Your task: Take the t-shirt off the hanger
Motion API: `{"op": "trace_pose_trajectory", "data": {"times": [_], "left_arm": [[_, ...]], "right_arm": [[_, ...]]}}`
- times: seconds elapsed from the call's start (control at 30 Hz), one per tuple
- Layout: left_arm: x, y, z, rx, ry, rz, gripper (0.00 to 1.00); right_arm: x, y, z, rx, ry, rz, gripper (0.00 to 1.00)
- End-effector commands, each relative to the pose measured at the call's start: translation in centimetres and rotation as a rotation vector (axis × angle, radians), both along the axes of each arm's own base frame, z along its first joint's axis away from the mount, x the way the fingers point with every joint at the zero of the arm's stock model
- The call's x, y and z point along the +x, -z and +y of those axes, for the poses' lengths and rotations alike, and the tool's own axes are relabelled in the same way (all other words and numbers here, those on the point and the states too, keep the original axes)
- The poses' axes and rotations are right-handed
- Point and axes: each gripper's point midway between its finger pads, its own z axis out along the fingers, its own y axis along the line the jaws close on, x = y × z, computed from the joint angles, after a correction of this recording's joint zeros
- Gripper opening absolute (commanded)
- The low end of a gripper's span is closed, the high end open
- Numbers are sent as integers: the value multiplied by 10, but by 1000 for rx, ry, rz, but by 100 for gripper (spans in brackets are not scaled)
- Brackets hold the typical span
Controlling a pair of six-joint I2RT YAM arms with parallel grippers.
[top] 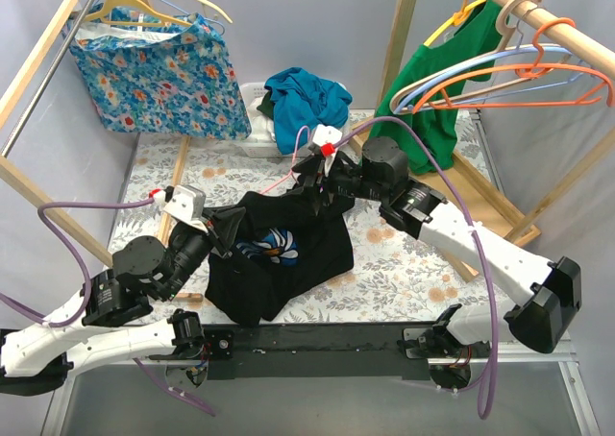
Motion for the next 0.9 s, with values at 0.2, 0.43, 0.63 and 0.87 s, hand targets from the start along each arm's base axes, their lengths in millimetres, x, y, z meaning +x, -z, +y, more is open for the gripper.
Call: {"op": "trace_pose_trajectory", "data": {"times": [0.2,0.43,0.63,0.87], "left_arm": [[-11,0,-10,5,87,7,0],[-12,0,-15,5,108,-1,0],[-4,-2,-5,-27,32,2,0],[-7,-1,-11,-33,64,2,0]], "right_arm": [[14,-18,-5,131,-124,-87,75],[26,-12,-13,143,-180,-85,75],[31,17,-24,93,-110,-62,74],[27,20,-18,144,-183,-86,70]]}}
